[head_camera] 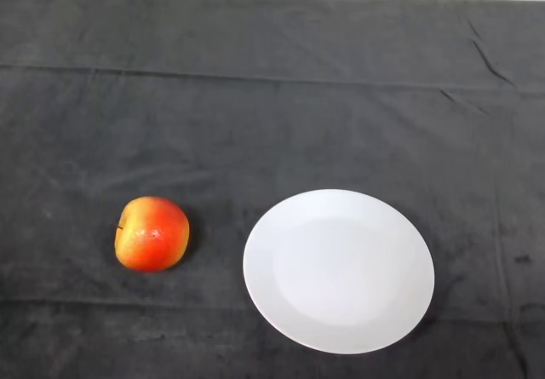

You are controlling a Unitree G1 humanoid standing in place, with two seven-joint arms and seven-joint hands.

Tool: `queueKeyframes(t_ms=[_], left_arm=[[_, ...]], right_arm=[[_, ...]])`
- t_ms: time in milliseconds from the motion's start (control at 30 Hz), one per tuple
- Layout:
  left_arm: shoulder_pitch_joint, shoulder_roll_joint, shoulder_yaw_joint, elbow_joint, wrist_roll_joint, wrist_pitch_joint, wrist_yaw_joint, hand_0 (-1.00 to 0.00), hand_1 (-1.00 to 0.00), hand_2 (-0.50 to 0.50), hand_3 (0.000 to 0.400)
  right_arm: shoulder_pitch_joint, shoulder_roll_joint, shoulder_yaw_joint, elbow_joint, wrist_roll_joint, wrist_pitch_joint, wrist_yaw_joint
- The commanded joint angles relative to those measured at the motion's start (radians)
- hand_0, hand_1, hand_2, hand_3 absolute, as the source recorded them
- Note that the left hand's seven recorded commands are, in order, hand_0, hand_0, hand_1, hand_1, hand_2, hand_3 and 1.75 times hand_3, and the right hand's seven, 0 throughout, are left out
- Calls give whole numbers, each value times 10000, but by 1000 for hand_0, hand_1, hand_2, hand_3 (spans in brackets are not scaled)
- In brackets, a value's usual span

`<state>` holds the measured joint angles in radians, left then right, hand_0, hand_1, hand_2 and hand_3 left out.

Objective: Move the apple to the plate

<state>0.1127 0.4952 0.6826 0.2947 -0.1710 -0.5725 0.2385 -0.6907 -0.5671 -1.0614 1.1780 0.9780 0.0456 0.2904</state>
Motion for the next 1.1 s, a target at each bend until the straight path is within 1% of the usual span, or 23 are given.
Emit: queueKeyframes(t_ms=[33,600,633,733,867,933,1000,1100], left_arm=[[321,797,-123,389,-58,-258,-193,0,0,0,0],[459,1029,-258,585,-598,-509,-1461,0,0,0,0],[370,983,-370,489,-499,-425,-1412,0,0,0,0],[-435,572,-1276,-165,321,121,-871,0,0,0,0],[-1576,-175,-2774,-1232,1376,890,-332,0,0,0,0],[-1948,-496,-3363,-1728,1801,1293,-106,0,0,0,0],[-2260,-836,-3974,-2358,2269,1858,174,0,0,0,0],[-2520,-1263,-4810,-3450,2917,2934,624,0,0,0,0]], right_arm=[[-148,-243,-15,14,200,-93,14],[-149,-244,-15,16,200,-93,15],[-149,-244,-15,17,200,-93,15],[-148,-242,-15,14,200,-93,14],[-144,-233,-12,-2,199,-93,9],[-141,-228,-10,-12,198,-92,5],[-137,-222,-7,-24,196,-92,0],[-131,-212,-1,-45,193,-90,-8]])
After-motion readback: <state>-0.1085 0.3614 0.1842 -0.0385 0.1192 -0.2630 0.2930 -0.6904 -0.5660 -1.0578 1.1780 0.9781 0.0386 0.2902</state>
